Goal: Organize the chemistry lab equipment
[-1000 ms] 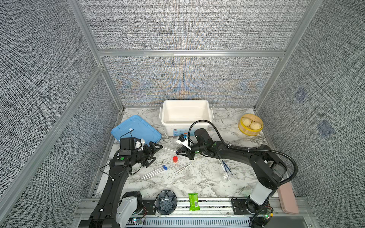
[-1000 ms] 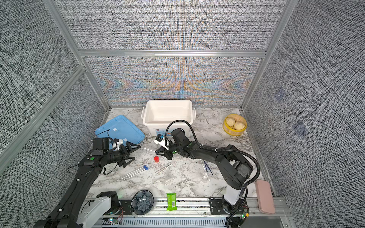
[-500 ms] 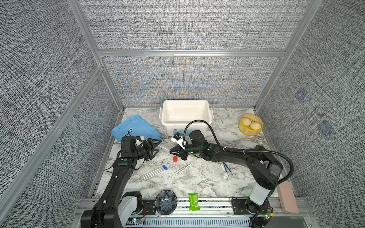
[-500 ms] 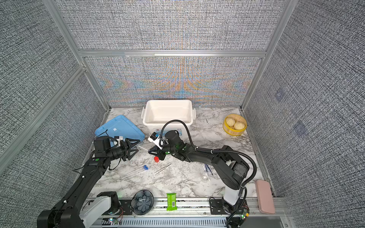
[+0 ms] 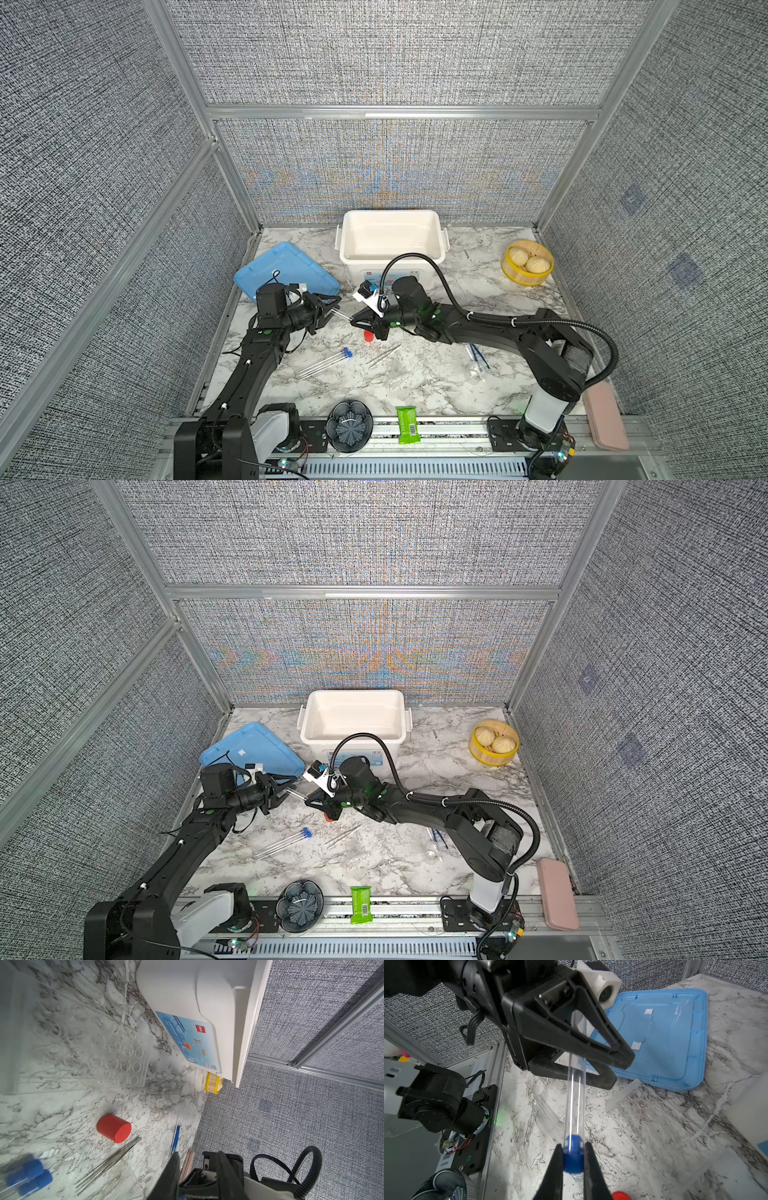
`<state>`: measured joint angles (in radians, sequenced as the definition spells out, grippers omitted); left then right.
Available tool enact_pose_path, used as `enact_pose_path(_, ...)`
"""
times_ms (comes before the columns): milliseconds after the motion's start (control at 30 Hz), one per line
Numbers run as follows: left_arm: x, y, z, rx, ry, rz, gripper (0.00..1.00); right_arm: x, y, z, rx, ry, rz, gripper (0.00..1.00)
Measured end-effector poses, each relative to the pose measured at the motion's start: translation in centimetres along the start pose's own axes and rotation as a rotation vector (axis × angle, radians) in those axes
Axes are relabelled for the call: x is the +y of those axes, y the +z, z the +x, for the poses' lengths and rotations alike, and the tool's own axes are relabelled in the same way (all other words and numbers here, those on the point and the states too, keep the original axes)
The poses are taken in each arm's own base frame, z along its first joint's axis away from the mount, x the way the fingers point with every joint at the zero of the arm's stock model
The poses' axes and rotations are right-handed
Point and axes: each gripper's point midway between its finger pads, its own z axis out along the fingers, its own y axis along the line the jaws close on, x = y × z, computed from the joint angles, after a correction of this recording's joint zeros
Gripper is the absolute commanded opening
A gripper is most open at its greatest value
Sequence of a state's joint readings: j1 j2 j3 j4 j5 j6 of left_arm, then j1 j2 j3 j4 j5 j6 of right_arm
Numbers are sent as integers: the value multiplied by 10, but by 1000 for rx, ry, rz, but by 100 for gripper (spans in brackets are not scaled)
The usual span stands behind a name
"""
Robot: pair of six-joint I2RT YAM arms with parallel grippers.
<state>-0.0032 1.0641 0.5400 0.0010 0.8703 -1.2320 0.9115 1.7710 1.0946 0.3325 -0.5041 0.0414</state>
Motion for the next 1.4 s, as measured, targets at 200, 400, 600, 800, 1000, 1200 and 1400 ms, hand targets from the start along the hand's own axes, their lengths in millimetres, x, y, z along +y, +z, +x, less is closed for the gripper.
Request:
enact_pose_path(200,2,0,1,4,-11,-4,19,-2,-2,-2,0,-3,20,28)
enact_pose_path(400,1,0,1,5,-23,-2,14,0,-10,0,-3,2,35,44)
enact_pose_path(600,1,0,1,5,-36,-1,14,9,-31,2,-50,-66,46,56)
enact_pose_path(800,1,-2,6,18,-52,-1,14,17,-42,26,-98,-357,42,64)
enact_pose_path(1000,-2,-7,14,31,-70,6,14,1,-26,24,-207,-731,130,65)
enact_pose_path(1200,-5,-10,20,52,-116,13,15,-5,-13,-11,-355,-942,227,61)
enact_pose_path(1400,-8,-12,25,65,-133,27,16,-4,-25,-31,-441,-1010,277,51)
